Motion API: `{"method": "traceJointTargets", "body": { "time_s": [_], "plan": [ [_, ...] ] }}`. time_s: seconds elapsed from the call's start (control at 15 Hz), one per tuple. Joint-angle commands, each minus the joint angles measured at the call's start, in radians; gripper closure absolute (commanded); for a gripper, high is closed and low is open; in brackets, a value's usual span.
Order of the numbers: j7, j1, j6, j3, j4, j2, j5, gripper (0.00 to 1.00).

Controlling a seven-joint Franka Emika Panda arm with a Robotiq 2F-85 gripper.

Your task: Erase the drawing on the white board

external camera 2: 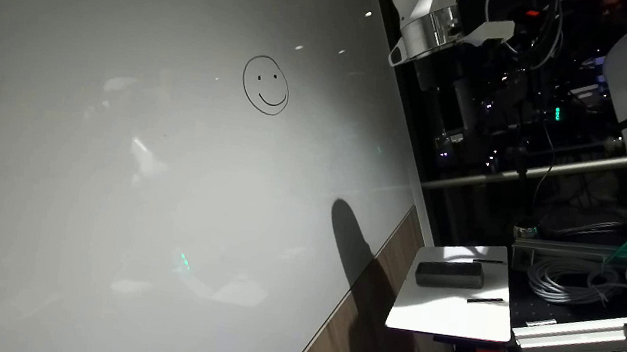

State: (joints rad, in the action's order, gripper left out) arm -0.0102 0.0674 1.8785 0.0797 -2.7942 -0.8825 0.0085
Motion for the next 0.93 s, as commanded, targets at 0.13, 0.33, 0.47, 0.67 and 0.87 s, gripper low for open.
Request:
{"method": "traceJointTargets", "body": {
  "time_s": [0.13, 0.33, 0.47, 0.67, 0.87],
  "plan": [
    [0.004, 0.006, -0.002, -0.005, 0.002, 0.001, -0.004, 0.00],
    [0.004, 0.006, -0.002, -0.005, 0.002, 0.001, -0.004, 0.00],
    [0.004, 0.006, -0.002, -0.005, 0.002, 0.001, -0.004, 0.00],
    [0.026, 0.010, 0.029, 0.009, 0.002, 0.013, 0.006, 0.00],
    [0.065, 0.023, 0.101, 0.034, 0.002, 0.029, 0.030, 0.00]
  ]
}}
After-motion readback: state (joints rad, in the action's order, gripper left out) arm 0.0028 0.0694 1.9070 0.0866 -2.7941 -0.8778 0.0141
